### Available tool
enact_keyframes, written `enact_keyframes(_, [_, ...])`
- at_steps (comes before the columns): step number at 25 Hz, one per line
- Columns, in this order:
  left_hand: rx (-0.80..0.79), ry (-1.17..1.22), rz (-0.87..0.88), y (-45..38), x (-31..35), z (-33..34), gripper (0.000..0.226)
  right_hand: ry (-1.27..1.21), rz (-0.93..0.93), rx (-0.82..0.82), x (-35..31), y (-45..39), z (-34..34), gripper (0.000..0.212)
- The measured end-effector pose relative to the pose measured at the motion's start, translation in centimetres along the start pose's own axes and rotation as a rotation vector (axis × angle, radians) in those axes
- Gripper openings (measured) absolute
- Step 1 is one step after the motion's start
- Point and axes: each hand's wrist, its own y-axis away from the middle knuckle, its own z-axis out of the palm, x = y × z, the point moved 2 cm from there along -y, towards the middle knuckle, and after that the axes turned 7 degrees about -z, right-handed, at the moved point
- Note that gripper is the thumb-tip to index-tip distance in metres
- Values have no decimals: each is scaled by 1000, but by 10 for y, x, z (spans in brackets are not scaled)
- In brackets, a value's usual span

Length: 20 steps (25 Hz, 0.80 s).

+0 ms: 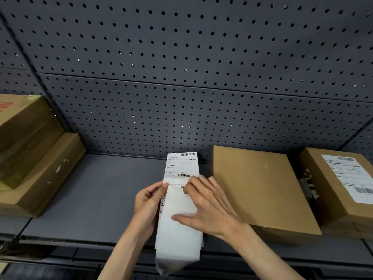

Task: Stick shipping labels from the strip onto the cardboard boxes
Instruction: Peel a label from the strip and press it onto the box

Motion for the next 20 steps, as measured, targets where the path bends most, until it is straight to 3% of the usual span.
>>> enact_keyframes(6, [-11, -14, -5, 1, -3, 2, 20, -34, 141, -125, -1, -6, -4, 70])
enact_keyframes(11, [26, -52, 31, -9, -3, 1, 16, -386, 85, -89, -5, 2, -7, 22])
enact_keyframes(13, [72, -73, 62, -12, -2, -2, 14, -428, -13, -14, -9, 7, -9, 17])
enact_keyframes(18, [161, -184, 82, -19, 2, -13, 9, -228, -131, 322, -17, 23, -24, 21])
enact_keyframes(20, [179, -340, 187, -4, 10, -18, 15, -138, -143, 426, -20, 29, -33, 22])
